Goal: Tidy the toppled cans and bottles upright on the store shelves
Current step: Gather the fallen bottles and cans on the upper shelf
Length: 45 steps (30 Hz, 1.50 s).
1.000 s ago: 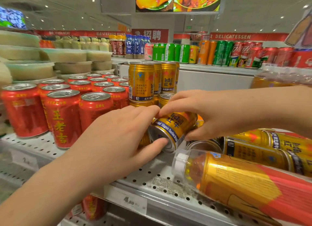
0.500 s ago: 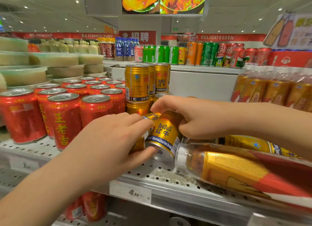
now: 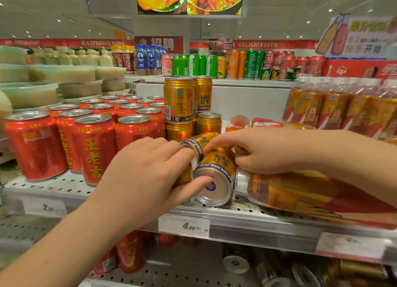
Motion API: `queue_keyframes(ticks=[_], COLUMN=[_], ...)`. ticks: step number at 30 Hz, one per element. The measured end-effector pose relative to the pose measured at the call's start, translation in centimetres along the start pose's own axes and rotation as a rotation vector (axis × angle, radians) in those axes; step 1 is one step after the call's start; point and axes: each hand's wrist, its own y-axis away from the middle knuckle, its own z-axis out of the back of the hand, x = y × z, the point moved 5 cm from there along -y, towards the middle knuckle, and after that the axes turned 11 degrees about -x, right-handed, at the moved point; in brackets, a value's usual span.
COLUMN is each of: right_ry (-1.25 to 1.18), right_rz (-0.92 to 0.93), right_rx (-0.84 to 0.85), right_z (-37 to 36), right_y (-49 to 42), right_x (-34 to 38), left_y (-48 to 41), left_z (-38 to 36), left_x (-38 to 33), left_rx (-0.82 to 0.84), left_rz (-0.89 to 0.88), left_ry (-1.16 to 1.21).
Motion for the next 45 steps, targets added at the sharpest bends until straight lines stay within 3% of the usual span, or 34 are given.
queue_keyframes(ticks=[3, 15, 23, 30, 34, 40, 45], right_ry=[0.002, 0.078, 0.244, 0.16, 0.056, -0.176, -0.31], right_rz=[-0.013, -0.024, -0.063, 0.074, 0.119, 0.076, -0.095], right_rx=[-0.016, -0.467, -0.252, -0.295, -0.32, -0.498, -0.613], right_z=[0.0, 4.5, 1.6, 1.3, 1.9, 5.3, 9.4], right_y=[0.2, 6.0, 12.3, 14.3, 15.4, 16.6, 16.8], right_x=[0.4, -0.9, -3.4, -3.9, -4.8, -7.1, -11.7], left_y=[0.9, 0.8, -0.4, -1.8, -1.3, -1.1, -1.2], left_z=[0.0, 0.0, 0.1, -1.4, -1.6, -2.1, -2.1], left_x=[0.0, -1.3, -3.5, -6.3, -6.6, -6.6, -6.7], left_rx=[-0.053, -0.057, -0.114, -0.036, -0.073, -0.055, -0.009], left_rz=[0.055, 0.026, 0.018, 0.229, 0.29, 0.3, 0.304], left_ry=[-0.057, -0.183, -0.212, -0.122, -0.145, -0.191, -0.214])
